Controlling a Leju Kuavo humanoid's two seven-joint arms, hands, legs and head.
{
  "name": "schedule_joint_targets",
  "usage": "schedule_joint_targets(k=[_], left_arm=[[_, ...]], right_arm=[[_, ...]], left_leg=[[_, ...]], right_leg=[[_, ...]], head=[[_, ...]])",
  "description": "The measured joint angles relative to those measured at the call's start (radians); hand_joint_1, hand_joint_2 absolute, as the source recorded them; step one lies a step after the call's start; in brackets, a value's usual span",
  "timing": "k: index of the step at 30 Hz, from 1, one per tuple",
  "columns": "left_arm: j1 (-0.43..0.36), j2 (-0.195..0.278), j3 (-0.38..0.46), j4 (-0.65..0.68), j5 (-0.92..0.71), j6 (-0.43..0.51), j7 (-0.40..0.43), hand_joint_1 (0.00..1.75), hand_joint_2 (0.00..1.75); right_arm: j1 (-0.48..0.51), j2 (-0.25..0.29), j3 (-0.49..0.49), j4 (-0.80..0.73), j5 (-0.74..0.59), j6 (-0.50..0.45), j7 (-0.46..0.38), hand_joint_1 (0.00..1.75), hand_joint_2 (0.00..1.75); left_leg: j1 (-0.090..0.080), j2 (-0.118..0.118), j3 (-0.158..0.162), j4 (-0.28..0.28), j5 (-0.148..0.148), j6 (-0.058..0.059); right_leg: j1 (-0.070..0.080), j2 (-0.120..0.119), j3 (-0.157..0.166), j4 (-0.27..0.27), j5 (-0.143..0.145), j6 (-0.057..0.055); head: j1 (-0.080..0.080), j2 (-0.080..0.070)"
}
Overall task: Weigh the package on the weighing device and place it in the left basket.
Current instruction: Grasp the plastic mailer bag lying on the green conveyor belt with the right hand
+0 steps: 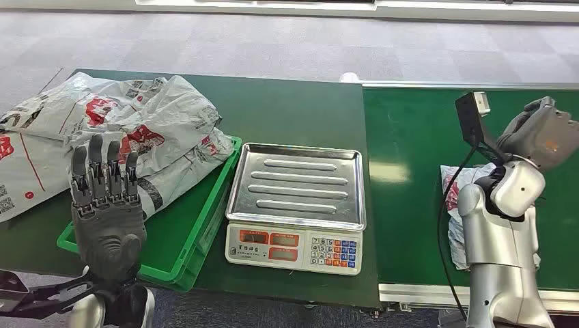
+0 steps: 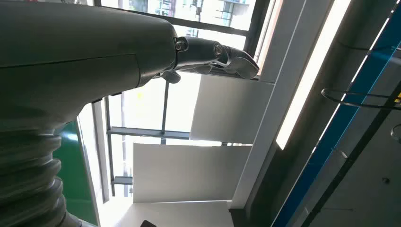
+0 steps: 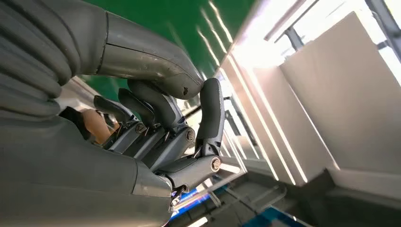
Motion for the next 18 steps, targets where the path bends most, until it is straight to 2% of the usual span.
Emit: schedule_joint_targets(k=[1,2,5,6,8,10,11,13,16,18], left_arm=[[-0.001,0.0,0.0,0.001,0.0,0.0,-0.001,0.0,1.75],[-0.001,0.0,0.0,0.003,0.0,0.0,-0.003,0.0,1.75],[-0.005,0.001,0.0,0.012,-0.002,-0.001,-0.015,0.0,1.75],[-0.007,0.002,0.0,0.015,-0.004,0.0,-0.022,0.0,1.75],[-0.008,0.003,0.0,0.021,-0.01,0.004,-0.037,0.0,1.75],[-0.008,0.004,0.0,0.023,-0.012,0.007,-0.046,0.0,1.75],[-0.008,0.004,0.0,0.024,-0.012,0.008,-0.047,0.0,1.75],[-0.008,0.004,0.001,0.023,-0.012,0.008,-0.048,0.0,1.75],[-0.008,0.004,0.001,0.023,-0.011,0.008,-0.048,0.0,1.75],[-0.007,0.004,0.001,0.024,-0.01,0.014,-0.048,0.0,1.75]], right_arm=[[0.0,0.001,0.006,-0.009,0.0,-0.006,-0.009,1.75,1.75],[0.0,0.003,0.012,-0.017,0.0,-0.009,-0.016,1.38,1.75],[0.001,0.017,0.046,-0.056,-0.008,-0.004,-0.059,0.07,1.75],[-0.001,0.024,0.058,-0.062,-0.017,0.027,-0.07,0.0,1.75],[-0.011,0.035,0.088,-0.055,-0.026,0.164,-0.049,0.0,1.75],[-0.031,0.038,0.128,-0.006,-0.015,0.311,0.051,0.0,1.75],[-0.041,0.037,0.147,0.031,-0.01,0.344,0.101,0.0,1.75],[-0.052,0.034,0.167,0.083,-0.006,0.35,0.153,0.0,1.75],[-0.054,0.033,0.17,0.093,-0.005,0.345,0.157,0.0,1.75],[-0.076,0.016,0.18,0.191,-0.005,0.339,0.194,0.0,1.75]], left_leg=[[0.0,0.0,0.0,0.0,0.0,0.0],[0.0,0.0,0.0,0.0,0.0,0.0],[0.0,0.001,0.001,0.0,0.0,0.0],[0.0,0.001,0.001,0.0,0.0,0.0],[0.0,0.001,0.001,0.0,0.0,0.0],[0.0,0.001,0.001,0.0,0.001,0.0],[0.001,0.0,0.001,0.0,0.001,0.0],[0.001,-0.001,0.001,0.0,0.001,0.001],[0.001,-0.001,0.0,0.0,0.002,0.001],[0.0,-0.003,0.0,0.0,0.002,0.002]], right_leg=[[0.0,0.0,0.0,0.0,0.0,0.0],[0.0,0.0,0.0,0.0,0.0,0.0],[0.0,0.002,0.0,0.0,0.0,0.0],[0.001,0.002,0.0,0.0,0.0,0.0],[0.001,0.002,0.001,0.0,0.0,0.0],[0.001,0.001,0.001,0.0,0.001,0.0],[0.001,0.0,0.001,0.0,0.001,0.0],[0.001,-0.002,0.001,0.0,0.001,0.0],[0.001,-0.003,0.001,0.0,0.001,0.0],[0.0,-0.004,0.001,0.0,0.001,0.0]], head=[[0.0,0.0],[0.0,0.0],[0.0,0.0],[0.0,0.0],[0.0,0.0],[0.0,0.0],[0.0,0.0],[0.0,0.0],[0.0,0.0],[0.0,0.0]])
